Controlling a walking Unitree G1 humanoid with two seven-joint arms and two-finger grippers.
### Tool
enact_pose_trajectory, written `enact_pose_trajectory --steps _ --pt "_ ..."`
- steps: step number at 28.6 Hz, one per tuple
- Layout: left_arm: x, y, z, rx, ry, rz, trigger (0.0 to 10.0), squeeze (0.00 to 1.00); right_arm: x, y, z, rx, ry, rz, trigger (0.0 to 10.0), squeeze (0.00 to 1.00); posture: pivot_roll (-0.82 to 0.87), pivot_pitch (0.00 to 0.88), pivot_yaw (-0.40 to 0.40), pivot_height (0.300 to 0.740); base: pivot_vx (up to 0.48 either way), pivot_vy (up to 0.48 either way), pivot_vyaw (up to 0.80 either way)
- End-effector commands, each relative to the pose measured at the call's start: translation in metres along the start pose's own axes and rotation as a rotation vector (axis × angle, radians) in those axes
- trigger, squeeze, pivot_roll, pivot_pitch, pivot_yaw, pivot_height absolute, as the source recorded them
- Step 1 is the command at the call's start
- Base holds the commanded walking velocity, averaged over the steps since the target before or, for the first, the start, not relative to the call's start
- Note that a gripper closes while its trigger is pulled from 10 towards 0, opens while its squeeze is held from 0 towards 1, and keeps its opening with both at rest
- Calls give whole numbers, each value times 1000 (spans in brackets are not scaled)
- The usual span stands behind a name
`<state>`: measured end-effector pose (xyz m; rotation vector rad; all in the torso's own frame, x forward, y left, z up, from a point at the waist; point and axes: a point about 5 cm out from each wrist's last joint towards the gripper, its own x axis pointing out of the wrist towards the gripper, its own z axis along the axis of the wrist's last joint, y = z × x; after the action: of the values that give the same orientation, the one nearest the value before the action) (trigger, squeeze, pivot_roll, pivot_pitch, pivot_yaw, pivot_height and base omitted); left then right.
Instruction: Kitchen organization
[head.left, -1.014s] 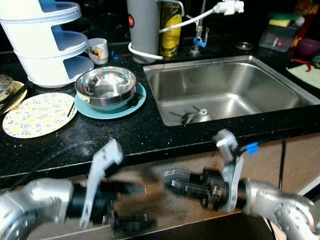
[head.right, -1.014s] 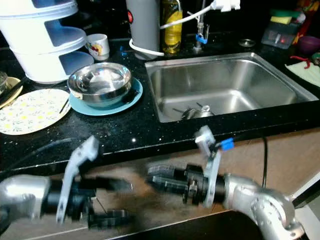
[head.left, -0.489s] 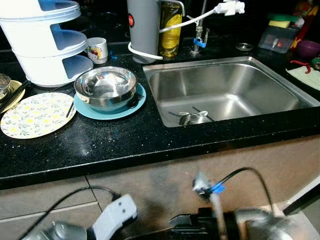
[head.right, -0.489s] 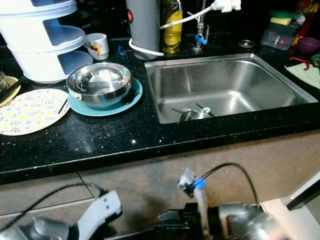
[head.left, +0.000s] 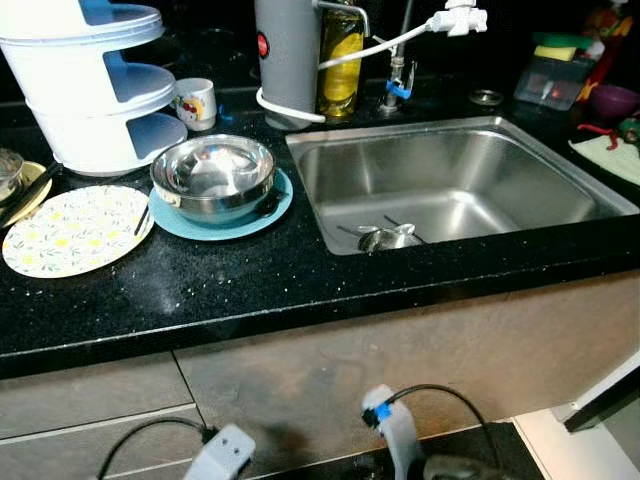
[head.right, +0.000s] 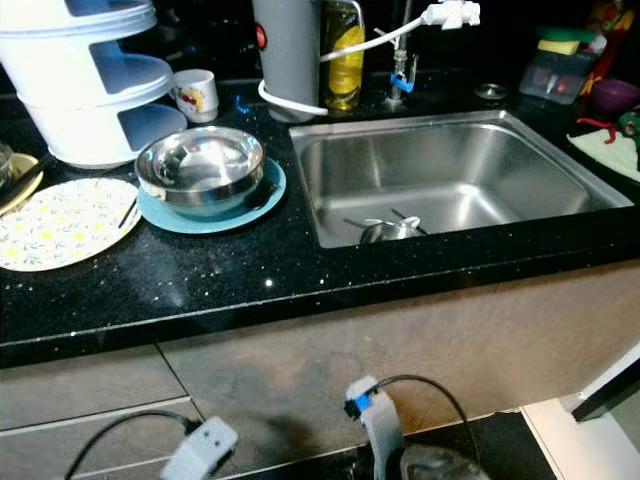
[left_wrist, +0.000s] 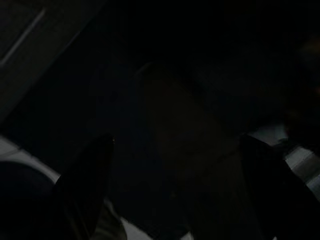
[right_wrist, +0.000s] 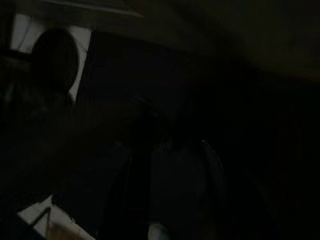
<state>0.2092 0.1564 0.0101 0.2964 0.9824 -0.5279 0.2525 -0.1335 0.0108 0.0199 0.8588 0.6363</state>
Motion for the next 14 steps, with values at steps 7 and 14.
enact_pose_trajectory --steps 7,14 --pt "39 7 -39 -174 -107 152 10000 0 17 -23 -64 268 21 -306 10000 0 4 195 -6 740 0 0 0" --pt "47 15 -65 -342 -52 289 10000 0 20 -19 -89 379 52 -369 10000 0 -6 156 2 740 0 0 0"
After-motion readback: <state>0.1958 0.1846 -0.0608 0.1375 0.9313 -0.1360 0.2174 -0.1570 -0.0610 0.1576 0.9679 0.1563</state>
